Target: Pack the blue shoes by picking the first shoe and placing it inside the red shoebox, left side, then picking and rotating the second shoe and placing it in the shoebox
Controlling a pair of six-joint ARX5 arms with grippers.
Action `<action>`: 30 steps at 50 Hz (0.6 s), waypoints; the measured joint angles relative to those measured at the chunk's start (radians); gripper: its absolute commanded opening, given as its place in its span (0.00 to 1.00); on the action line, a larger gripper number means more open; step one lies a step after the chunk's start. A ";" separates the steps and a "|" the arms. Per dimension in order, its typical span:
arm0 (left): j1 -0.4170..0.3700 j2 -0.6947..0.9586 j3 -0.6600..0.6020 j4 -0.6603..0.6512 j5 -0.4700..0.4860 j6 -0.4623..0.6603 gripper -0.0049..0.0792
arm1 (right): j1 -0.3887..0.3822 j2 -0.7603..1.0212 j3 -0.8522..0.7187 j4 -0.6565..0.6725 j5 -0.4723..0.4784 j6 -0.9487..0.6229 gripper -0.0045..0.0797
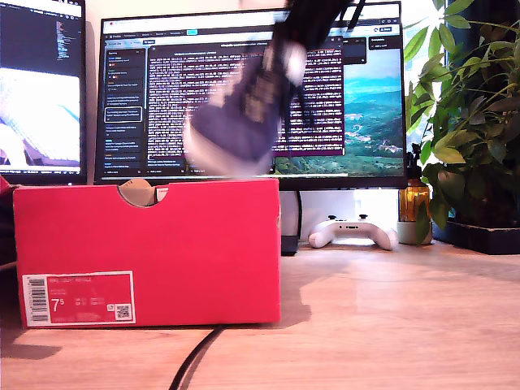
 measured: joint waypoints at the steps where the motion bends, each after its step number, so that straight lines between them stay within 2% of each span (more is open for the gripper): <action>1: 0.000 0.000 0.000 0.000 0.000 0.000 0.03 | 0.000 0.010 0.000 0.005 0.002 0.000 0.04; 13: 0.000 0.000 0.000 0.000 0.000 -0.021 0.03 | 0.019 0.078 0.000 0.011 0.030 -0.013 0.04; 30: 0.000 0.000 0.000 0.000 0.000 -0.021 0.03 | 0.059 0.132 0.000 -0.070 0.032 -0.034 0.04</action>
